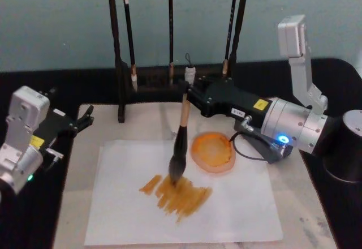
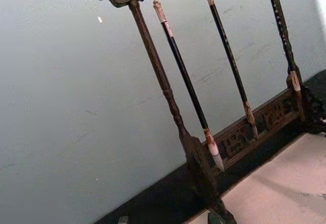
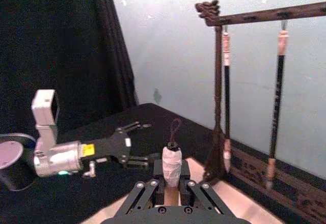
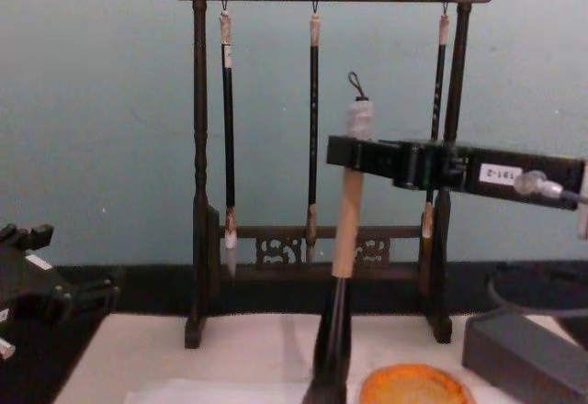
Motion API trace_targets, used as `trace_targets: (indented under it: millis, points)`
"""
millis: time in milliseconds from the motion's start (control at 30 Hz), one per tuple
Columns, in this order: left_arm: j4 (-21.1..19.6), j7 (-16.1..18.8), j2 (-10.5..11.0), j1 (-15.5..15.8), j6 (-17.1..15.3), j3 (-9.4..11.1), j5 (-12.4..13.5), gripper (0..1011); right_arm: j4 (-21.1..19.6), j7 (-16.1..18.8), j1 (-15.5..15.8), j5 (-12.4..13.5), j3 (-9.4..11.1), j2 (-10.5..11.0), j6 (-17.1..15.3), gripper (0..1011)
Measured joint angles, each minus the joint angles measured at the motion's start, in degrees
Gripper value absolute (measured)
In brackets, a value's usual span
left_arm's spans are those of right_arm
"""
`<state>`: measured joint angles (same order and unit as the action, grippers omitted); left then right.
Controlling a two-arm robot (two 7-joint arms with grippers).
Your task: Pick up the brush from the inkstone, write on the paper, then place the brush back to its original position.
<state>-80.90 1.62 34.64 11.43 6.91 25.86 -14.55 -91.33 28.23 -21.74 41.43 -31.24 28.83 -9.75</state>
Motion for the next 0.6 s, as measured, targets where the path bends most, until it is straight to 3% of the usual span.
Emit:
trace_targets:
  millis: [600]
  points:
    - [0.0,0.0,0.0,0.0,0.0,0.0,0.0,1010,0.4,1.8,-0.5,1.4,-2.8,-0.5,-1.2,156]
